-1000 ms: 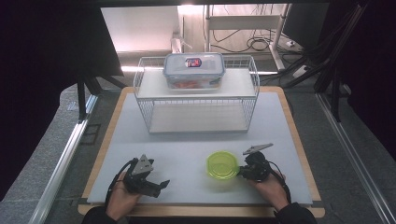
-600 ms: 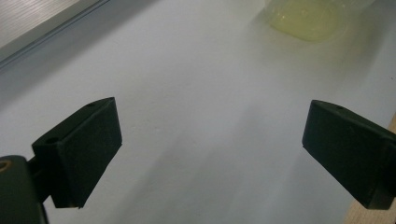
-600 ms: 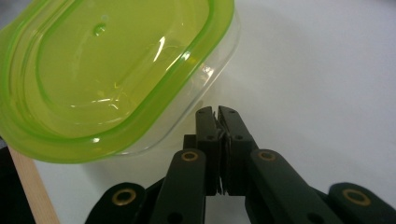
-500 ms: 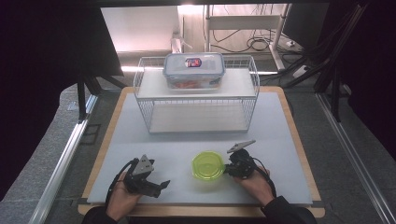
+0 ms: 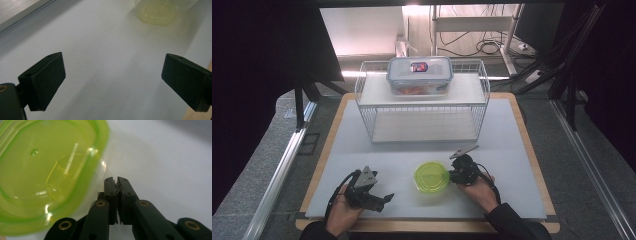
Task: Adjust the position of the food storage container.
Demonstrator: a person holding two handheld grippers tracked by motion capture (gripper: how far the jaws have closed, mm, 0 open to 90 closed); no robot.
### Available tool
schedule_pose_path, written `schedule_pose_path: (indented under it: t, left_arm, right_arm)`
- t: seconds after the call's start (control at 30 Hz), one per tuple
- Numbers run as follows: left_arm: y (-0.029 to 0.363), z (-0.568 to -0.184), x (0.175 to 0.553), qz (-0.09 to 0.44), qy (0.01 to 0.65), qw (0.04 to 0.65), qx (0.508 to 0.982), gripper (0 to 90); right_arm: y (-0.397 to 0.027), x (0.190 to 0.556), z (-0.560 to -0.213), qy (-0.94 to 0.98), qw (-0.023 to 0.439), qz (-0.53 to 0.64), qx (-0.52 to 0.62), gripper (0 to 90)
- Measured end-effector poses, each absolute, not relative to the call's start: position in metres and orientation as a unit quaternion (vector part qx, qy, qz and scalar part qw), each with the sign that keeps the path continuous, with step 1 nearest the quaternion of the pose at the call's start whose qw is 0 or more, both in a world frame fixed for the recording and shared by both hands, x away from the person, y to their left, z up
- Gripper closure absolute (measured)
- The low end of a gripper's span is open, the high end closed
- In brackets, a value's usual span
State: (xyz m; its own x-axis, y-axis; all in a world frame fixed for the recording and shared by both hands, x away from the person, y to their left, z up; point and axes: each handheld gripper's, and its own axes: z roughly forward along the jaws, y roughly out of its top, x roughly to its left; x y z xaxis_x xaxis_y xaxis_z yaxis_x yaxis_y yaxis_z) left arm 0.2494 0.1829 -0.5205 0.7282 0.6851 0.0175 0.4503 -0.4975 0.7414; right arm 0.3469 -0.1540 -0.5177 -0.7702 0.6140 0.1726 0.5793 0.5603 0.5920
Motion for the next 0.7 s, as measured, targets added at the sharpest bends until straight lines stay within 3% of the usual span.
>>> schedule_pose_path:
  t: [0.5,0.7]
  left_arm:
    - [0.183,-0.521,0.249,0.16,0.337,0.371,0.85,5.6]
    - [0.184,-0.52,0.249,0.163,0.337,0.371,0.85,5.6]
  right_arm:
    - [-0.192,0.339,-0.494,0.861,0.1,0.36,0.344,55.9]
    - [-0.201,0.334,-0.488,0.854,0.125,0.368,0.347,32.5]
